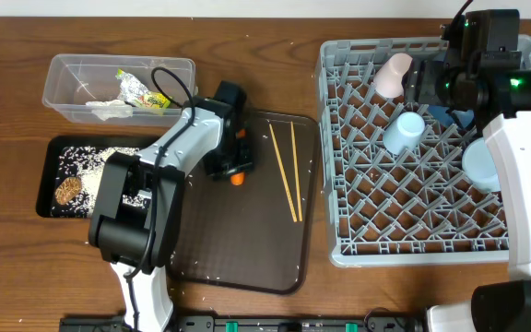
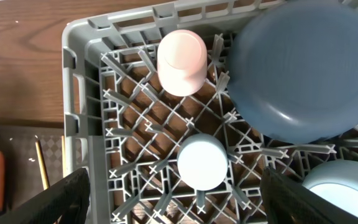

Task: Sort waste into correct bins and load items into the dishwasher rack
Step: 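Reach the left gripper to the carrot on the tray and grasp it, then carry the carrot to the black rice tray and lower it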

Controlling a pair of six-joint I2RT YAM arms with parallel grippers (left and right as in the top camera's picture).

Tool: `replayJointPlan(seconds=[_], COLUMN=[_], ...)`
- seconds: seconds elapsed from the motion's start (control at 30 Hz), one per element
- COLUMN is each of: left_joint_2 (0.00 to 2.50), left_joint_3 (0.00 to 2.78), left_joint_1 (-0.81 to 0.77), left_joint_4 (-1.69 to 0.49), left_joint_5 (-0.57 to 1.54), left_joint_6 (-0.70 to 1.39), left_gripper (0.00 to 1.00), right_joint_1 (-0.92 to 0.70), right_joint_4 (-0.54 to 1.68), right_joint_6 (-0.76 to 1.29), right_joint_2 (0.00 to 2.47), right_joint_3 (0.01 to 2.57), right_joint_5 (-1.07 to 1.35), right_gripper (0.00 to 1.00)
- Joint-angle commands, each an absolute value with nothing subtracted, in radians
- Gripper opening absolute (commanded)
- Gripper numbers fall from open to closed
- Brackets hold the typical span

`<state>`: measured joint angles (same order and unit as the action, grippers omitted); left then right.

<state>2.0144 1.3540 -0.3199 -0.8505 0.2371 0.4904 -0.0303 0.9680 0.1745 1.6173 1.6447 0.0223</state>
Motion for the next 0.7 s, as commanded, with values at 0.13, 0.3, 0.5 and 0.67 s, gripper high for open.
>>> replayJointPlan(seconds=[0.13, 0.3, 0.5, 0.67], left_joint_2=[2.033, 2.033, 2.033, 2.016], left_joint_3=[1.392, 1.392, 1.392, 1.405], left_joint_1=[-0.313, -0.313, -0.313, -0.313], left_joint_4=[-0.855, -0.781, -0.776, -0.830], left_joint_5=[0.115, 0.112, 0.111, 0.112], left_joint_6=[0.393, 0.326, 0.325, 0.325], left_gripper=[0.42, 0.35, 0.09, 0.06], right_joint_1=[-0.025, -0.025, -0.025, -0.025], right_joint_4=[0.966, 0.970, 0.969, 0.968], right_joint_6=[0.167, 0.167, 0.167, 0.166], right_joint_2=[1.626, 1.626, 1.626, 1.626], right_joint_3=[1.641, 1.641, 1.641, 1.641], right_joint_5=[0.011, 0.011, 0.011, 0.006], right_gripper=[0.81, 0.80, 0.80, 0.82])
